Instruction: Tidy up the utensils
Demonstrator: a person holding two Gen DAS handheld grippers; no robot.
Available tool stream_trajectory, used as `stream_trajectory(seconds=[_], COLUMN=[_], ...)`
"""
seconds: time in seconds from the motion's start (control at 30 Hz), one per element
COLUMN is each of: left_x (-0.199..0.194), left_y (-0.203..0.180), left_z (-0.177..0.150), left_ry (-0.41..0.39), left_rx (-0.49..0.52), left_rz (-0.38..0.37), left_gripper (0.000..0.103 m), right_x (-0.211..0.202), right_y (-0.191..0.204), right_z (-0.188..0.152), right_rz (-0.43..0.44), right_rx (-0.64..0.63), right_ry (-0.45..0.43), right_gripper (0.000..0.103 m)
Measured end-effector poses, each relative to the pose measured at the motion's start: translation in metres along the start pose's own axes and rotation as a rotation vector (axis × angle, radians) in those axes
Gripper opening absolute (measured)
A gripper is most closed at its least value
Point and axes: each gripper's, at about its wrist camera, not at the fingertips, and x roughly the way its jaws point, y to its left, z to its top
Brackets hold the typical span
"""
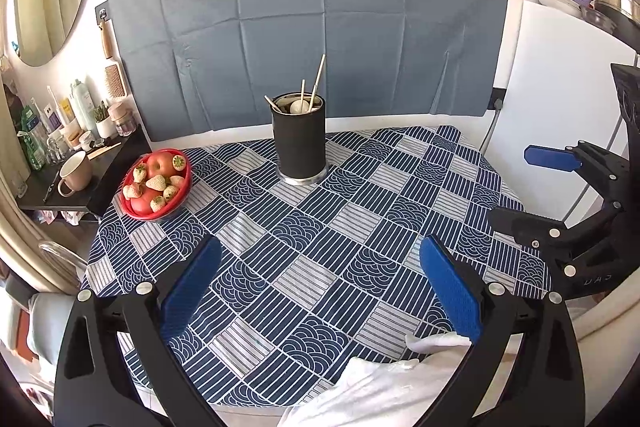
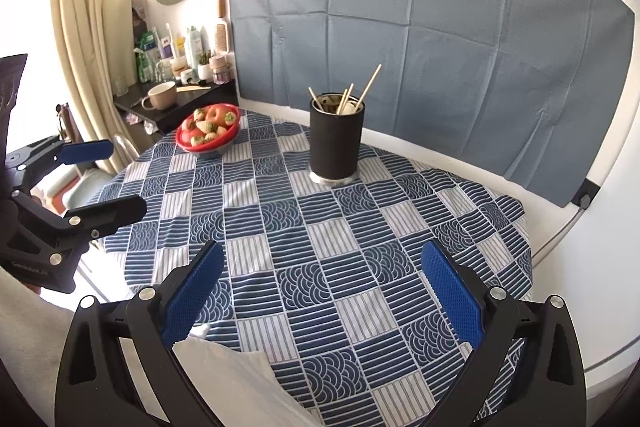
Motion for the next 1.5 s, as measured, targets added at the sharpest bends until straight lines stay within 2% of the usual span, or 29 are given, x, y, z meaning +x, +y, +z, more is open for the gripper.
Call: stream_trajectory(seconds=[0.77, 1.03, 1.5], left_x=[-0.003, -0.011, -0.013], left_y=[-0.006, -0.01, -0.011], left_z=[0.0, -0.002, -0.008], left_ry=[-0.008, -0.035, -0.013], left_rx=[-0.016, -0.025, -0.046], left_rz=[0.03, 0.042, 0.07], left_gripper=[0.097, 0.097, 0.097], right_x=[0.0, -0.003, 0.002], right_y=[-0.004, -0.003, -0.002], right_z=[-0.001, -0.002, -0.004], right_rz=[0.031, 0.047, 0.086], right_rx=[-0.033, -0.052, -0.074], right_ry=[0.001, -0.001, 0.008], right_gripper=[0.095, 0.095, 0.095])
